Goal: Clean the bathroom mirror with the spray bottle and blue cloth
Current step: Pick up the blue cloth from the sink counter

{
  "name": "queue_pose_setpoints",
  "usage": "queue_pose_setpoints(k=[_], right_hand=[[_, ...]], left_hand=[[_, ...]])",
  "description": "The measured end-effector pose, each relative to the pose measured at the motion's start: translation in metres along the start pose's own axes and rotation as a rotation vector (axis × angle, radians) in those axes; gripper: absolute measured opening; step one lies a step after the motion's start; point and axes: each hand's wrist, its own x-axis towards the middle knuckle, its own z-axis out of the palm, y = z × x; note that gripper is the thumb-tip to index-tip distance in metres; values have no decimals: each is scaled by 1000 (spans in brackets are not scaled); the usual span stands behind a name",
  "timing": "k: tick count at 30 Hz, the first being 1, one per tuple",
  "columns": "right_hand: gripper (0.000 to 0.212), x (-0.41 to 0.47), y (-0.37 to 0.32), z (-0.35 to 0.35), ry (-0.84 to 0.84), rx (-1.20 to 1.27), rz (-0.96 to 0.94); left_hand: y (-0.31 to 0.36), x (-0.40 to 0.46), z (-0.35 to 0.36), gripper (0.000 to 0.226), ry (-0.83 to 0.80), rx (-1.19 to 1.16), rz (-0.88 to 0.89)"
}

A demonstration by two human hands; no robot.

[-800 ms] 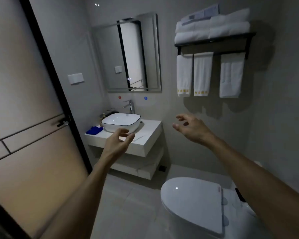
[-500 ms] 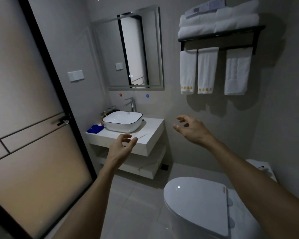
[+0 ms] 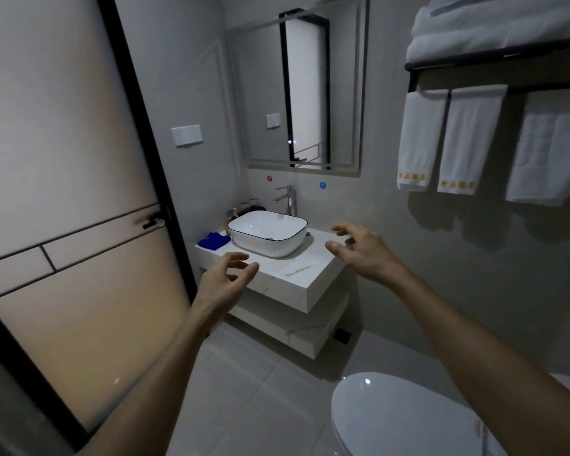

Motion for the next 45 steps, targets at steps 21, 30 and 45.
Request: queue_pose_setpoints(k=[21, 30, 45], right_hand=[[47, 196, 23, 129, -258, 126, -179], [45, 263, -22, 218, -257, 118, -149], [45, 402, -18, 344, -294, 148, -50]], left_hand=[[-77, 118, -27, 25, 148, 177, -81], [-156, 197, -85, 30, 115, 151, -91], [-264, 351, -124, 31, 82, 136, -84]])
